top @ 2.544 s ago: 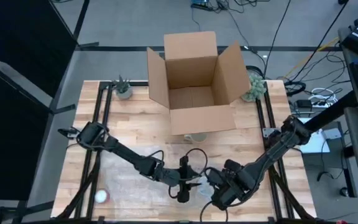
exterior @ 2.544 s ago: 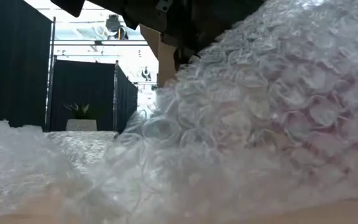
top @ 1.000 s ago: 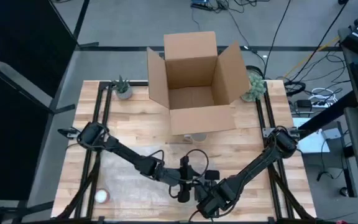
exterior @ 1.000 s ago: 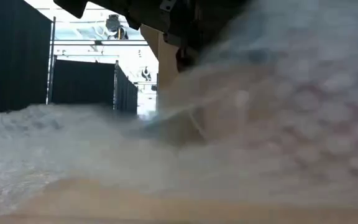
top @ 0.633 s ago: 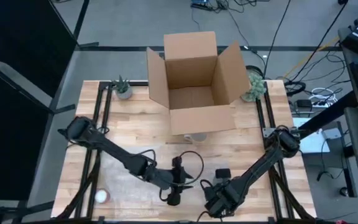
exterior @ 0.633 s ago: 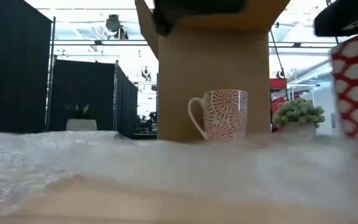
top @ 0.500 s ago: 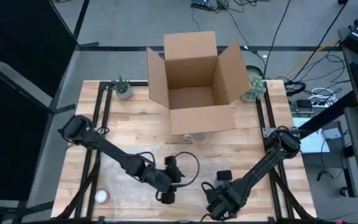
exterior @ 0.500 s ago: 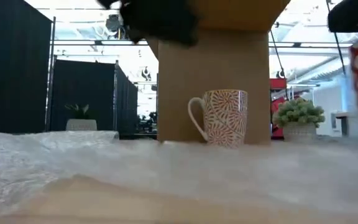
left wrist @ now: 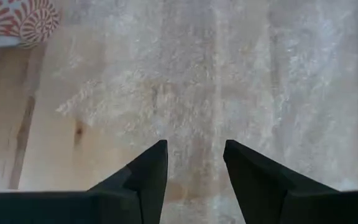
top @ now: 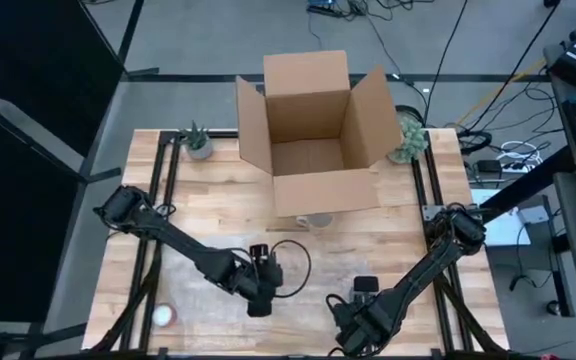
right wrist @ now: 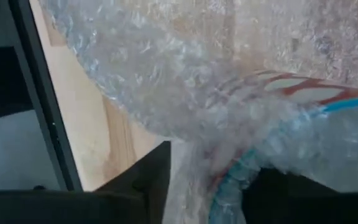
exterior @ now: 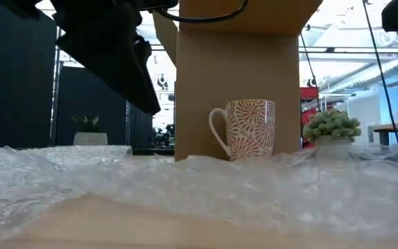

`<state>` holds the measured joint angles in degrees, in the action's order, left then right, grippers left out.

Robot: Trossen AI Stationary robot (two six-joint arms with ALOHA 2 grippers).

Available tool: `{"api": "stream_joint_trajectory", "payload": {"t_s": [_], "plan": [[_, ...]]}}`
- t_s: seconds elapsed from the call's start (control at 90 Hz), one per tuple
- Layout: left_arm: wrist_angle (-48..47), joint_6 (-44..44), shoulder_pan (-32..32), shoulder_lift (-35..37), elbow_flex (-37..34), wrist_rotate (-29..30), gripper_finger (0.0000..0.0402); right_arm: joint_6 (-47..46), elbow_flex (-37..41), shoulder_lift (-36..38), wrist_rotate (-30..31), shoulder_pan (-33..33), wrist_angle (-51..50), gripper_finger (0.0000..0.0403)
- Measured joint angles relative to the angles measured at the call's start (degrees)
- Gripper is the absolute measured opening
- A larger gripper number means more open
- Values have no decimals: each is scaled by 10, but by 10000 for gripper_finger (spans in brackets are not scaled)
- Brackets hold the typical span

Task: Wrap mug
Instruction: Wrap the red mug with the right transparent bubble wrap

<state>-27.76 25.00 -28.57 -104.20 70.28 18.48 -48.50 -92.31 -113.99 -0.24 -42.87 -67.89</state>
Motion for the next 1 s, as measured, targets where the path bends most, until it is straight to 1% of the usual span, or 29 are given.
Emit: {"api": "stream_joint_trajectory", "payload": {"t_s": [0.178,0.422,0.556,0.622,0.733,0.822,0.911,1.0], "plan": [[0,-4,0,0,0,0,151,-48,0,38,-2,-2,3,181],[-2,-3,0,0,0,-7,151,-90,0,96,1,-8,6,183],[9,-18,4,1,-12,-18,151,-152,0,124,5,-15,6,183],[12,-19,13,1,-27,-21,151,-191,0,137,33,-33,7,183],[47,-18,35,1,-49,-29,151,-256,-1,142,114,-72,5,183],[83,-31,48,-11,-66,-46,151,-304,-1,138,148,-99,-6,183],[100,-43,60,-15,-80,-50,151,-352,-1,130,175,-127,-13,183],[117,-44,73,-19,-82,-50,151,-401,-1,123,228,-158,-14,183]]}}
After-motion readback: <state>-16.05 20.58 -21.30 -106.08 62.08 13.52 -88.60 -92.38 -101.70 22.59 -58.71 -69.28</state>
